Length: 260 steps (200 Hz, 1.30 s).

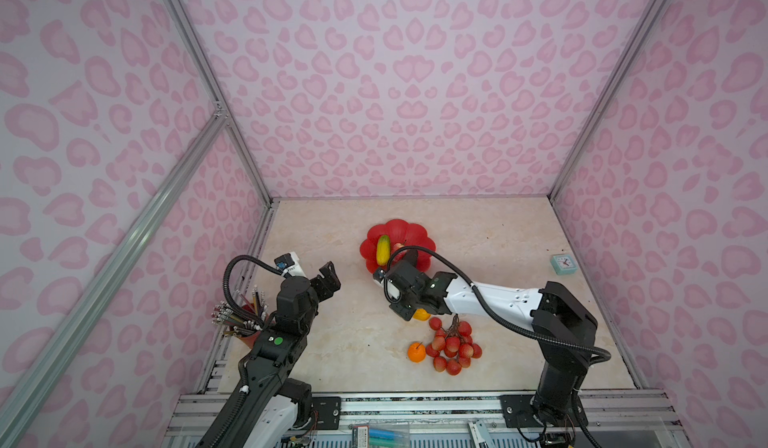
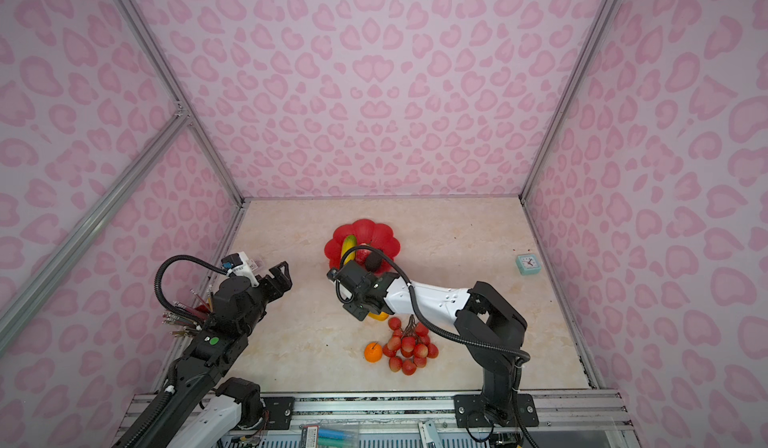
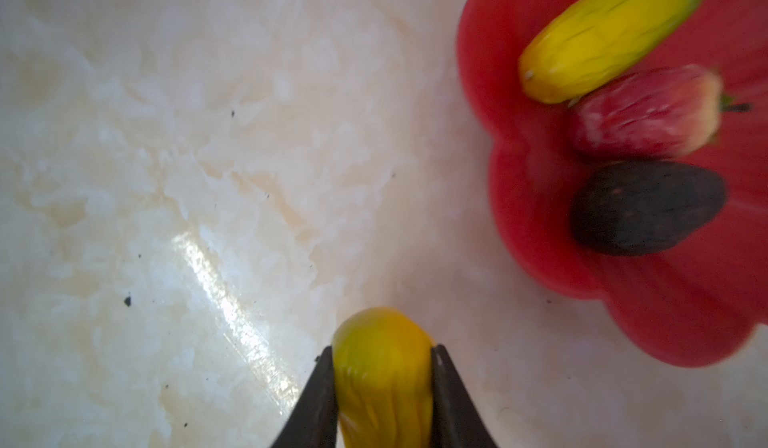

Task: Place and organize the fake fruits in the fruit bowl
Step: 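Grasp the yellow mango with the right gripper while the left arm withdraws, then place the mango in the bowl with right gripper while left reaches for tangerine, then grasp the orange tangerine with the left gripper and place it in the bowl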

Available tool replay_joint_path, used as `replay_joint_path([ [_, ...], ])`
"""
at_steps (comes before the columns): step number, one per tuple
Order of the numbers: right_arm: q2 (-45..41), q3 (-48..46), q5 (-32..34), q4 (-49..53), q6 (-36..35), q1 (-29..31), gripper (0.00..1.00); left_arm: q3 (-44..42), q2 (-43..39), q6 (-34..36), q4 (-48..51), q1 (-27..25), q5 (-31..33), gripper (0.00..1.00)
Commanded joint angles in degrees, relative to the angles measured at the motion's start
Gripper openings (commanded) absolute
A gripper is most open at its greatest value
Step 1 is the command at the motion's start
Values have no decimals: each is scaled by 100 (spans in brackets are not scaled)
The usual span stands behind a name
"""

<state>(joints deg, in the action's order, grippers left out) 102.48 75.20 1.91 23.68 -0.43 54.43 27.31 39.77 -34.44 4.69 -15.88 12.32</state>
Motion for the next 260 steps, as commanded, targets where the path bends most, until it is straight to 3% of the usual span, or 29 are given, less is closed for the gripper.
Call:
replay_joint_path([
  [1,-72,386,311,-84,329,-283,24,-88,-22,-31,23,-3,-642,91],
  [30,497,1536,400,124,518,-897,25,-341,-72,-36,-142,-40,-1388,88],
  [63,1720,3170,222,779,562,-1474,25,-455,-111,95,-147,-322,-1744,87],
  [125,3985,5845,124,1896,460,-1921,26,-351,519,478,-150,-1789,-1478,85],
  [143,4174,6082,75,1996,538,-1958,34,-299,770,565,-187,-2129,-1527,84],
  [163,4024,6023,-70,1894,634,-1978,57,-237,987,727,-229,-2447,-1582,84],
  [185,3547,5737,-195,1656,790,-2024,66,-175,1202,929,-241,-2722,-1726,84],
  [200,2933,5088,-281,1228,947,-2066,73,-135,1368,1053,-219,-2900,-1839,84],
  [219,1733,3552,-511,82,1139,-2116,91,-128,1573,1073,-178,-3150,-1973,83],
  [239,533,1940,-537,-1144,1433,-2176,95,-169,1761,1074,-234,-3535,-1975,83],
  [260,-320,954,-535,-1450,1742,-2315,95,-76,2019,1188,-186,-3902,-1881,83],
])
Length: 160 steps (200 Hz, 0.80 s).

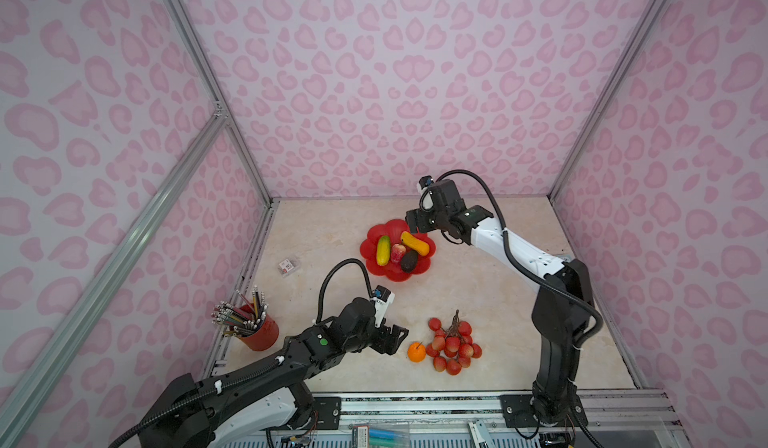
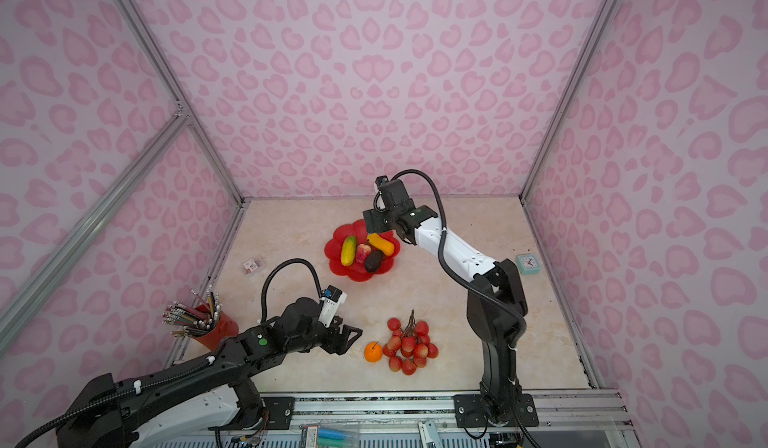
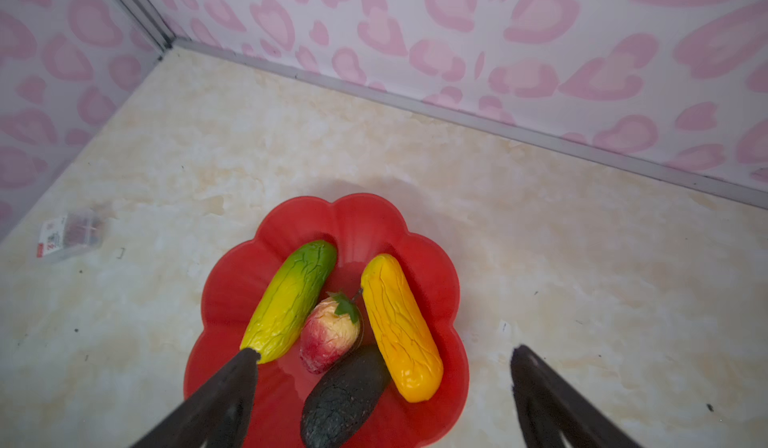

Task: Place and organize the fake fruits in the fruit bowl
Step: 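Grasp the orange tangerine with the left gripper and place it in the bowl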

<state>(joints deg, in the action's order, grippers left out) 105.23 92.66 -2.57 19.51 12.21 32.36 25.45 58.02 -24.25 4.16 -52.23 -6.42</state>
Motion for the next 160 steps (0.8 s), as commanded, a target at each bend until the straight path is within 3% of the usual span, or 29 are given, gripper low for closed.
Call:
replay_joint_path([
  [1,-633,-859,-87,-1035,486,-116,95,114,202,172,-134,-282,-4,83],
  [46,-2039,-2469,84,-1176,774,-287,95,397,895,319,-212,-755,39,84],
  [93,-3017,-3373,255,-1125,1082,-334,95,777,1928,445,-259,-807,-105,83],
  [138,-3500,-3635,361,-1019,1134,-349,94,1010,2449,506,-254,-803,-184,70],
  [160,-3618,-3716,403,-1026,1134,-389,95,1114,2637,487,-185,-806,-148,57],
])
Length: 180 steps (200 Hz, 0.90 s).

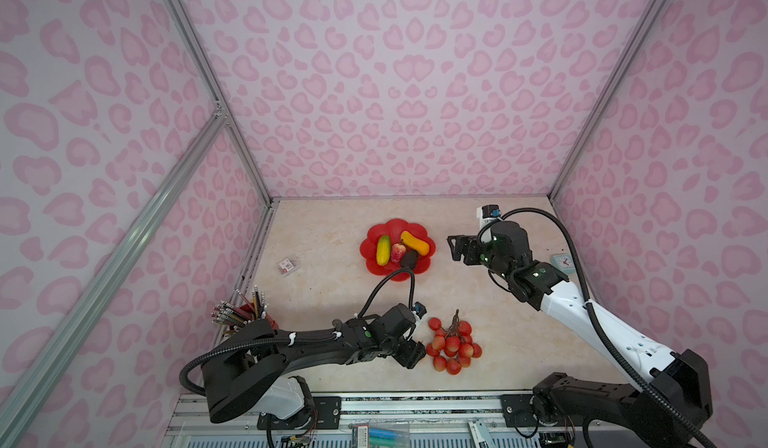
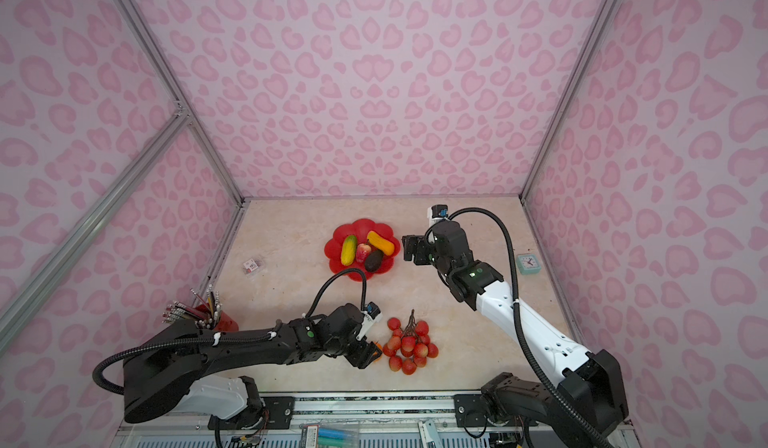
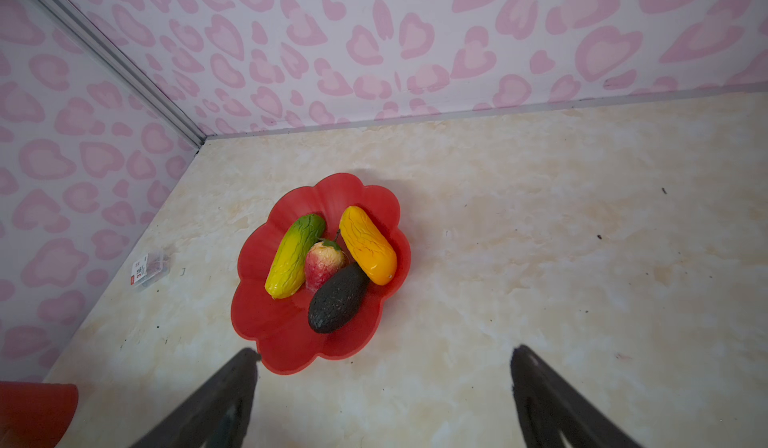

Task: Place and organize the fake fruits in the fruit bowl
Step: 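Grasp the orange tangerine with the left gripper and place it in the bowl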

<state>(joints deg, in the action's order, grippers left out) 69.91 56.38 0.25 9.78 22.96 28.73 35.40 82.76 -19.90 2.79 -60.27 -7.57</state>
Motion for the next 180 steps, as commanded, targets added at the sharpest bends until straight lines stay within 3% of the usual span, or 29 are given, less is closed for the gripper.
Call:
replay_joint_path([
  [1,-89,-90,123,-54,59,-30,95,127,162,50,-40,-2,-20,56],
  [20,-150,-149,138,-63,76,-65,94,117,64,4,60,7,185,50],
  [48,-182,-222,80,-138,129,-143,94,142,-555,98,350,194,527,49],
  [91,-49,-256,-10,-148,208,-184,94,776,-1228,797,614,1561,679,49],
  [135,-4,-384,-37,-91,292,-189,93,1837,-374,1123,221,2652,624,49],
  [180,-28,-461,69,73,250,-202,93,2590,976,1310,58,2878,484,49],
])
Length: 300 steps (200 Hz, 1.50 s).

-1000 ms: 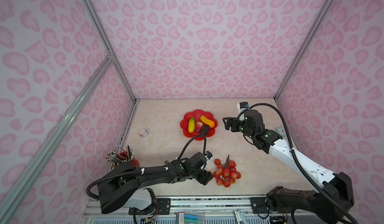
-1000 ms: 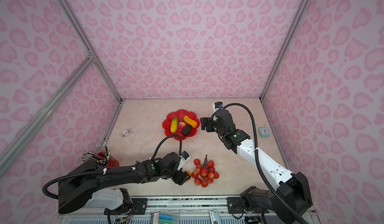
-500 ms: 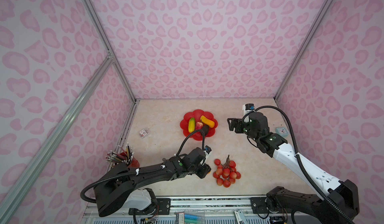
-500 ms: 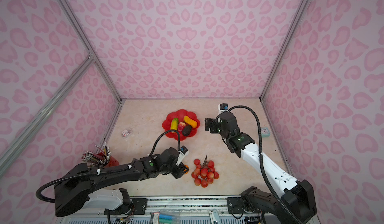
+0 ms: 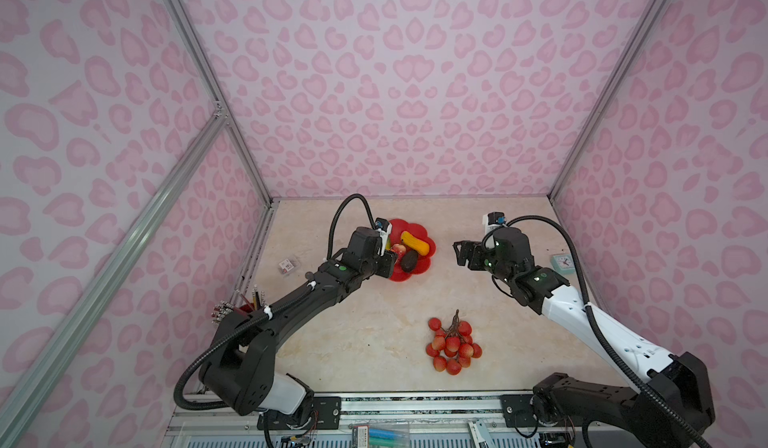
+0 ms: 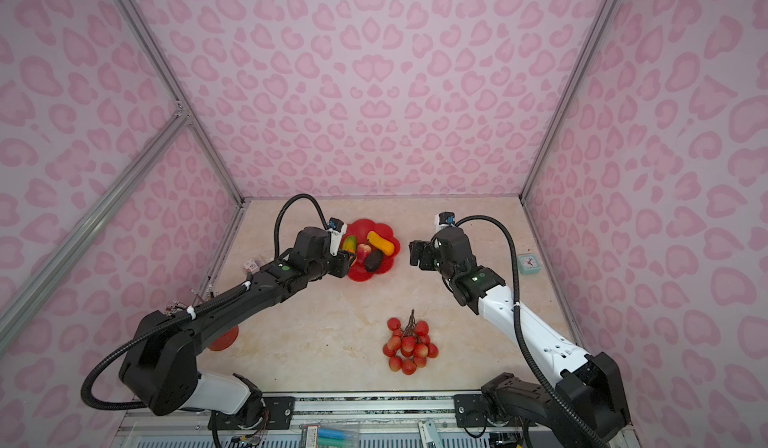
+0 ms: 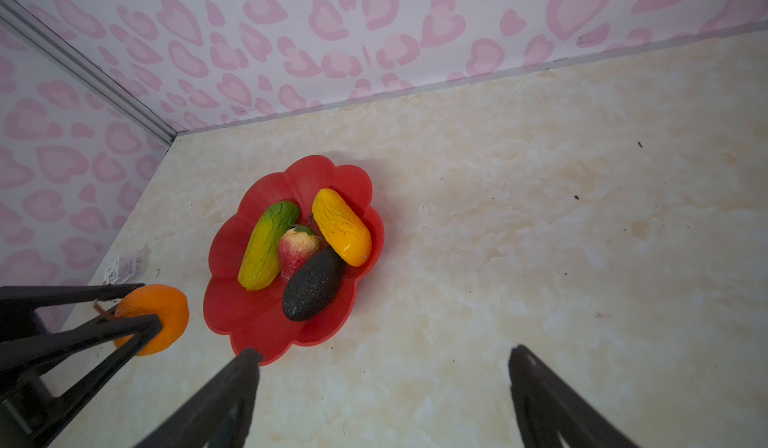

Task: Place and organize the fake fruits in the fruit bowl
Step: 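Grasp the orange tangerine with the left gripper and place it in the bowl, then grasp the lychee bunch by its stem with the right gripper while the left arm withdraws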

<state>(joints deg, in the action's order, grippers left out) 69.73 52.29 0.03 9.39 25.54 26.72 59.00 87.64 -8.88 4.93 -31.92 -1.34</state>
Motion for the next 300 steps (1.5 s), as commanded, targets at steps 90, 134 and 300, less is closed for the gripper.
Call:
replay_joint_path([
  [90,66,-203,-269,591,120,47,89,440,1252,-144,-373,248,-214,72],
  [134,-229,-502,-35,1070,318,644,85,232,582,-280,-541,265,46,76],
  [300,-609,-1484,1104,1013,1693,2588,45,-2805,-3825,-1051,-1052,684,1639,97],
])
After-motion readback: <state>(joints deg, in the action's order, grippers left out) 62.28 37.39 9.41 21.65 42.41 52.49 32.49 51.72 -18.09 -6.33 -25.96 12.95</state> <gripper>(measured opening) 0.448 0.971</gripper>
